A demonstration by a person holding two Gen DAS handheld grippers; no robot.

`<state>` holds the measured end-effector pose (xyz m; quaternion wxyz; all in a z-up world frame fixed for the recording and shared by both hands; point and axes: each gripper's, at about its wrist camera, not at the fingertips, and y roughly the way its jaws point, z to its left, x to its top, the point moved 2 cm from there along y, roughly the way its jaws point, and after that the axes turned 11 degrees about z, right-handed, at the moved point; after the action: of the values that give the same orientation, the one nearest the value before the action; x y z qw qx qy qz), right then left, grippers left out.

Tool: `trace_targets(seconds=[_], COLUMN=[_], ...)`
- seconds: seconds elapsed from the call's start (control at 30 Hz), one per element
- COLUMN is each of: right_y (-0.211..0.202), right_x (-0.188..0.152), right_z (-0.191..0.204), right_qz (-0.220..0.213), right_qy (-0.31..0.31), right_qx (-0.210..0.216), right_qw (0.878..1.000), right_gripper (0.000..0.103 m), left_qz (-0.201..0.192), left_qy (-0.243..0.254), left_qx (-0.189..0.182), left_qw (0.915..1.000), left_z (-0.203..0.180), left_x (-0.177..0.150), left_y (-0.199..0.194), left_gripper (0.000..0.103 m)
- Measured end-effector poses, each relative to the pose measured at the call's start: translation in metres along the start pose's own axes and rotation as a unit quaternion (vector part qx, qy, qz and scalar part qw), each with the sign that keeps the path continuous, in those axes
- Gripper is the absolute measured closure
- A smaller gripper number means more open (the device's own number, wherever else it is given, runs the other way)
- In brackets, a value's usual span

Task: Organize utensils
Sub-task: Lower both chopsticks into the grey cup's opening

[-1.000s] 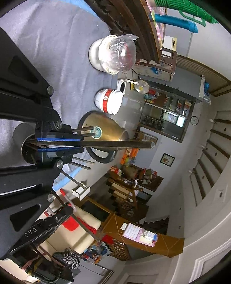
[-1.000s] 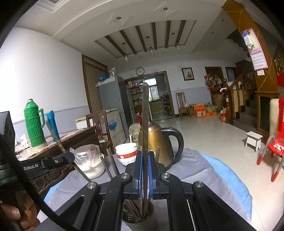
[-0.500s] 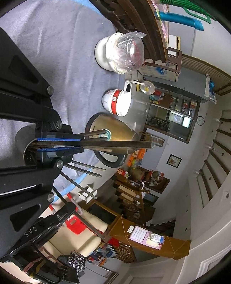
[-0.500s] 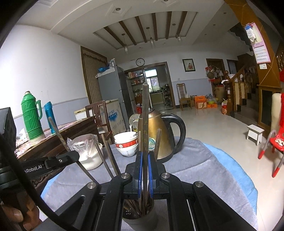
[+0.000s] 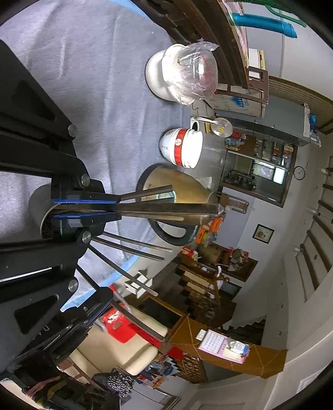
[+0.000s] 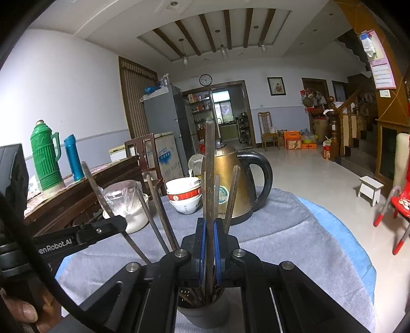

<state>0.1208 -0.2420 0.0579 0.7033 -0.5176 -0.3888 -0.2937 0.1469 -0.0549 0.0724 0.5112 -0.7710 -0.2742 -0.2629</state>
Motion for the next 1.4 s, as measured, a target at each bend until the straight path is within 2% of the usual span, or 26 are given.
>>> trace_targets(seconds=[0.63,1.4], right_y=[0.011,0.021], right_x=[-0.01,-0.014], right_z=[0.003,0.004], right_qz=[0.031,0.049], right_qy=[-0.015,-0.018], right_qx=[-0.013,-0.014], right_qw=[0.999,0.999], right_gripper=[0.097,0.097], left_qz=[0.035,0.053], left_qy=[0.011,0.015], left_qx=[0.012,0.016], left_qw=[0.9992,0.9984], left_z=[-0.009,-0.01], left_x=[-0.006,-0.008], left_y=[0.011,0.022], left_gripper=[0.097,0.097])
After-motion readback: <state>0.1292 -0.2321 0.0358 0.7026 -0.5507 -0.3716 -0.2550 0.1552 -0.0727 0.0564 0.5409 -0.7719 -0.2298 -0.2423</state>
